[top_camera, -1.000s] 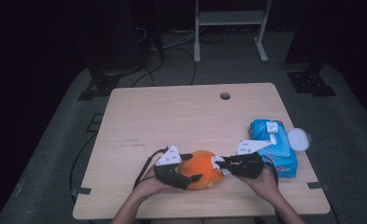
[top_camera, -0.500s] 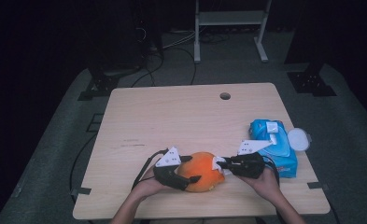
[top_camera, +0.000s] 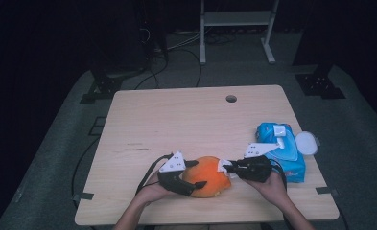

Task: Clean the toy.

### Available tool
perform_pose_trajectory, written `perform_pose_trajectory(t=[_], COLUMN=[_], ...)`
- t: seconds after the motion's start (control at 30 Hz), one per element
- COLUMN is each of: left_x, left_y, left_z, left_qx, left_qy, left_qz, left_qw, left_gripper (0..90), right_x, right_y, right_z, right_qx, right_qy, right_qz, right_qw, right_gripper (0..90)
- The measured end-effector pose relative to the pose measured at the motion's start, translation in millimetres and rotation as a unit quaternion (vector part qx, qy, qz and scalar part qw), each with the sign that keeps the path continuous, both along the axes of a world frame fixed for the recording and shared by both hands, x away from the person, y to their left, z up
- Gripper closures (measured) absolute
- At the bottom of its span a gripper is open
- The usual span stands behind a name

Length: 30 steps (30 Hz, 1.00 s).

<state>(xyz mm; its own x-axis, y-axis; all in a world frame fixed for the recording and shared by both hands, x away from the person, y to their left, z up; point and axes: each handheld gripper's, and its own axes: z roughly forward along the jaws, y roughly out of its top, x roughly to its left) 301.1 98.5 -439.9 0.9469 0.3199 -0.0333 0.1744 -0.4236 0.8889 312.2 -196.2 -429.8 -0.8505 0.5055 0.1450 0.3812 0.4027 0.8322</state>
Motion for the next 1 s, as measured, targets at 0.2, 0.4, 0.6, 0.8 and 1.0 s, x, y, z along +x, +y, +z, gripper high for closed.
perform_pose_trajectory(t=[0.2,0.4,0.6,0.8,1.0], left_x=[-2.7,-1.9,-0.4,-6.2,-5.0], left_y=[-2.6,-1.7,-1.4,-10.8,-10.6], left_z=[-0.1,-0.2,-0.9,1.3,1.0], left_qx=[0.002,0.004,0.001,0.014,0.011], left_qy=[-0.006,-0.007,-0.004,-0.018,-0.015], left_qz=[-0.005,-0.008,-0.001,-0.012,-0.016], left_qw=[1.0,0.9999,1.0,0.9997,0.9997], left_gripper=[23.1,23.2,23.1,22.4,22.2], right_x=[-5.8,1.5,-2.3,-9.9,-5.1], right_y=[7.5,0.7,-1.6,12.3,5.7], right_z=[11.7,0.7,0.4,16.8,11.6], right_qx=[0.021,0.013,0.001,0.019,0.022], right_qy=[-0.015,0.012,0.008,-0.019,-0.005], right_qz=[0.01,0.003,0.001,0.025,0.01], right_qw=[0.9996,0.9998,1.0,0.9993,0.9997], right_gripper=[78.7,78.7,78.7,78.8,78.7])
